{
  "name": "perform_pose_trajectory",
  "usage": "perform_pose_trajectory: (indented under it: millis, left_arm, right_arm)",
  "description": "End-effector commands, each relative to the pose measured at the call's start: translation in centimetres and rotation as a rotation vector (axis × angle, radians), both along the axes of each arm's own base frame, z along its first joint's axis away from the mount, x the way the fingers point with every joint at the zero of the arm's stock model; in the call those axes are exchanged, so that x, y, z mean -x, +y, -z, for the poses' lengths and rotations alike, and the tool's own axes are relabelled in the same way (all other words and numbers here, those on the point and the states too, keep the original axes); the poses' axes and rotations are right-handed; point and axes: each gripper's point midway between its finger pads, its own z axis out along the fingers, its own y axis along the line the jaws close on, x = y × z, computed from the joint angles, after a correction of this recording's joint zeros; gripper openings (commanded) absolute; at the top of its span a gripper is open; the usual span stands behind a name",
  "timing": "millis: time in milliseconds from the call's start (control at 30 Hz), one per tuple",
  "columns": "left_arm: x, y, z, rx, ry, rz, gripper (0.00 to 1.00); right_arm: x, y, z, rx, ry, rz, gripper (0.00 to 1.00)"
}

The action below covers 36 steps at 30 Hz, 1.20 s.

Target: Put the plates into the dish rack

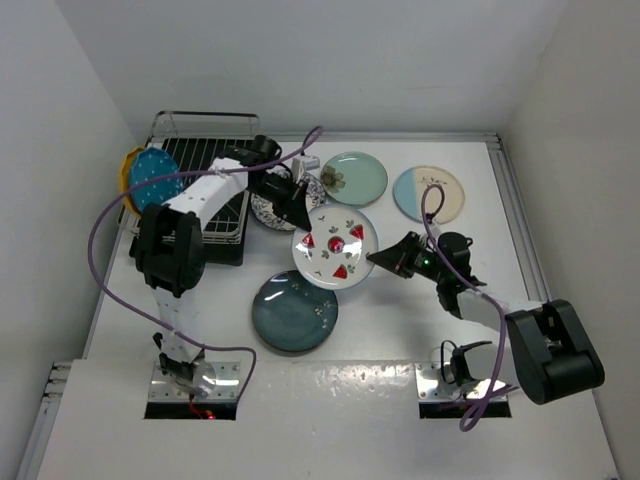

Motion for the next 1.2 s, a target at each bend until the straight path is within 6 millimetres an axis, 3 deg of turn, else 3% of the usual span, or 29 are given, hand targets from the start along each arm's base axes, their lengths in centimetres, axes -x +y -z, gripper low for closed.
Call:
perform_pose_trajectory:
  millis: [0, 67, 100, 133, 167, 200, 233, 333, 500, 533, 567, 700, 733, 800, 933, 1033, 1167]
  left_arm:
    - [-2.1, 1.3, -5.3, 0.037, -0.190, -0.017, 0.00]
    - [-4.2, 3.7, -8.3, 0.012, -0.261, -0.119, 0.00]
    - [-5.0, 5.2, -9.8, -0.037, -0.314, -0.183, 0.00]
    - [-5.6, 6.5, -11.1, -0.058, -0.346, -0.230, 0.00]
    - [-6.5, 7.7, -13.6, -0.064, -0.415, -0.282, 0.00]
    - [-7.6, 10.2, -14.8, -0.101, -0.455, -0.365, 0.00]
    - [-7.5, 11.5, -17.8, -0.100, -0.524, -0.419, 0.00]
    - [-8.6, 17.0, -20.8, -0.254, -0.645, -0.628, 0.00]
    - [-7.4, 26.5, -26.5, -0.530, -0.852, -0.999, 0.00]
    - [-7.4, 26.5, -26.5, -0.538, -0.859, -0.991, 0.00]
    - [-6.9, 28.4, -27.3, -0.595, -0.877, -1.066, 0.00]
    - [-6.5, 32.3, -26.8, -0.787, -0.895, -1.177, 0.00]
    - [-6.6, 32.9, -25.6, -0.835, -0.879, -1.178, 0.00]
    - [-6.1, 34.4, -26.0, -0.879, -0.905, -1.240, 0.00]
    - [-6.1, 35.8, -24.3, -0.912, -0.915, -1.284, 0.00]
    - [-6.5, 37.3, -21.7, -0.947, -0.882, -1.286, 0.00]
    - [-7.2, 38.2, -20.4, -0.957, -0.867, -1.297, 0.00]
  right_arm:
    - [-2.8, 1.3, -6.9, -0.103, -0.166, -0.012, 0.09]
    - [-2.9, 1.4, -6.4, -0.057, -0.152, -0.030, 0.21]
    - [-3.1, 1.3, -6.0, -0.008, -0.154, -0.039, 0.34]
    - [-2.9, 1.2, -5.1, 0.019, -0.105, -0.040, 0.61]
    - [-3.2, 1.2, -5.5, 0.038, -0.112, -0.037, 0.66]
    - [-3.3, 0.8, -4.5, 0.105, -0.090, -0.024, 0.71]
    - [-3.6, 0.7, -4.6, 0.129, -0.097, -0.008, 0.73]
    - [-3.8, 0.0, -4.3, 0.175, -0.112, 0.028, 0.80]
    - [-3.7, -0.6, -3.5, 0.226, -0.105, 0.040, 0.82]
    - [-3.7, -0.6, -3.3, 0.230, -0.089, 0.038, 0.82]
    - [-3.8, -0.6, -3.4, 0.241, -0.102, 0.031, 0.82]
    - [-4.0, -0.4, -3.7, 0.247, -0.104, 0.022, 0.82]
    - [-4.0, -0.2, -3.7, 0.245, -0.101, 0.014, 0.82]
    - [-4.0, -0.2, -3.7, 0.255, -0.091, 0.004, 0.82]
    - [-4.5, 0.2, -4.5, 0.287, -0.083, -0.029, 0.82]
    - [-5.0, 0.8, -5.5, 0.310, -0.085, -0.054, 0.82]
    - [-5.0, 1.4, -5.9, 0.316, -0.084, -0.066, 0.82]
